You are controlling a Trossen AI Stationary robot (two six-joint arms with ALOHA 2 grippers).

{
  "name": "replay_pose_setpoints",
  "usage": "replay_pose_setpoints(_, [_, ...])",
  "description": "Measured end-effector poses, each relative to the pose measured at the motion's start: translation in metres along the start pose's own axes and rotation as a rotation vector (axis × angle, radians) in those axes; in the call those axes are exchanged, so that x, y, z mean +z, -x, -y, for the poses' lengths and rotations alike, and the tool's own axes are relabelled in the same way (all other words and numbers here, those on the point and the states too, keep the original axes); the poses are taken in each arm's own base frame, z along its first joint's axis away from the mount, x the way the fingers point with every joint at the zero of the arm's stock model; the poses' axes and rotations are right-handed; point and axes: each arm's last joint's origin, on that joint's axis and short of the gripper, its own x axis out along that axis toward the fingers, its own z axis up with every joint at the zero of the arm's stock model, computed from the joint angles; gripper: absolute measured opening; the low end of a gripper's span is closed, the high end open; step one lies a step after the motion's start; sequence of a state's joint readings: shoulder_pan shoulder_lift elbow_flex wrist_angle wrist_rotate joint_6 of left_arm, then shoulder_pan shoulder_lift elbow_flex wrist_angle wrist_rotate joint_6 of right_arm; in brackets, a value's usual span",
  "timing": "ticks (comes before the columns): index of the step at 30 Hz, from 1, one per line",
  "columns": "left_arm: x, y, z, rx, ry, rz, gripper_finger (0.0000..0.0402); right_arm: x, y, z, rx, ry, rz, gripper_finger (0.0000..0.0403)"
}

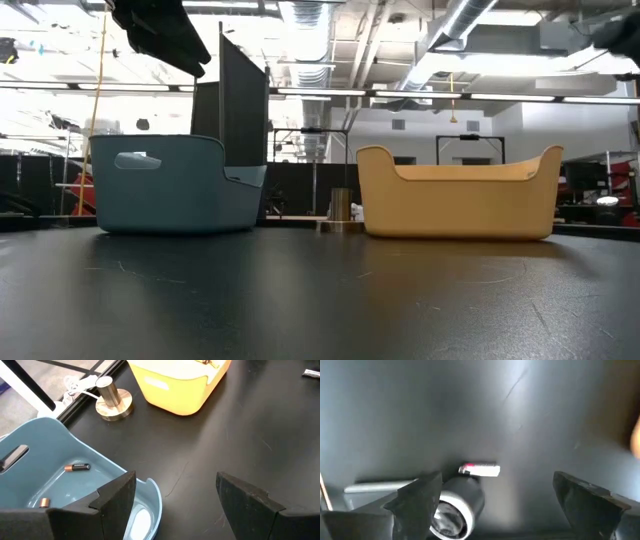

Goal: Sort batteries
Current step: Put the silver battery into the yellow bin

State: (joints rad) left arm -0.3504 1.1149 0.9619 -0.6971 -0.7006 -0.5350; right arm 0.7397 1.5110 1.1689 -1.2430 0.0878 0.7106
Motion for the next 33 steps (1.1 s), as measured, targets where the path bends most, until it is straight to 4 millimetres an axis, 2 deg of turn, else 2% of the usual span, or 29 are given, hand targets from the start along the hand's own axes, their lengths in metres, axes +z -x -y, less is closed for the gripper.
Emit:
replay_pose_setpoints(5, [0.0, 0.0, 0.0, 0.0, 0.0, 0.0, 0.0272, 0.014, -0.024, -0.004, 0.05, -0.037, -0.169, 0.04])
replay_pose_setpoints(16, [0.0, 0.0, 0.0, 0.0, -0.001, 0.0, 0.0272, 0.032, -0.049, -0.003, 0.063, 0.001, -0.214, 0.04])
replay_pose_setpoints(26, [0.0, 0.0, 0.0, 0.0, -0.019, 0.0, 0.0272, 0.026, -0.07, -0.003, 0.065, -0.009, -0.252, 0.04])
replay_pose_setpoints(33, [0.0, 0.0, 0.0, 0.0, -0.019, 0.0, 0.0272, 0.014, -0.082, -0.008, 0.063, -0.006, -0.277, 0.04])
